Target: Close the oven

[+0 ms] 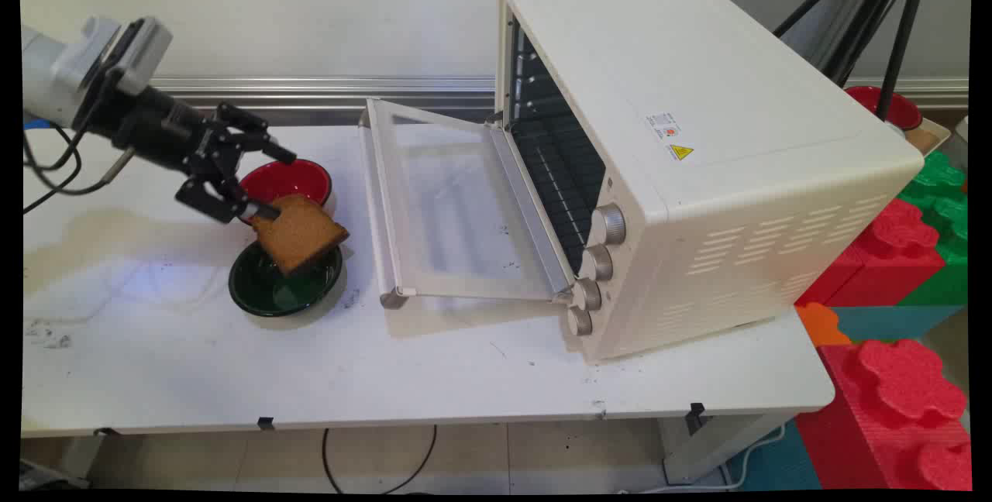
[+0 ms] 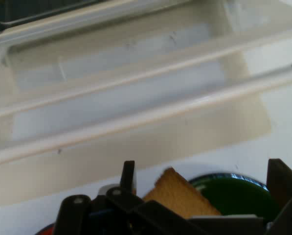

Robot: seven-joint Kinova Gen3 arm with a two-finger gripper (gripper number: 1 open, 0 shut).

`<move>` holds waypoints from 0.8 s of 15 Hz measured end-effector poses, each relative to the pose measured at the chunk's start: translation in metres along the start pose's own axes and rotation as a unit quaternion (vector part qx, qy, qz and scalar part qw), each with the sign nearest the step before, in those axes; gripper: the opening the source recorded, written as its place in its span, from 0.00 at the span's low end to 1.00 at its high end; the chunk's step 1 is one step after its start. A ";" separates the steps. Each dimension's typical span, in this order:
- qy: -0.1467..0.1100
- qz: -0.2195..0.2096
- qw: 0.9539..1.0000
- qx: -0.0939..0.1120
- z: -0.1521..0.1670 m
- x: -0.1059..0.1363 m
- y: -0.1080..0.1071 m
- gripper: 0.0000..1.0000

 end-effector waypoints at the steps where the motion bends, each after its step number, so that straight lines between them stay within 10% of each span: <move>1: 0.010 -0.016 1.000 0.005 0.000 0.001 -0.006 1.00; 12: 0.079 -0.113 0.990 0.029 0.002 0.009 -0.040 1.00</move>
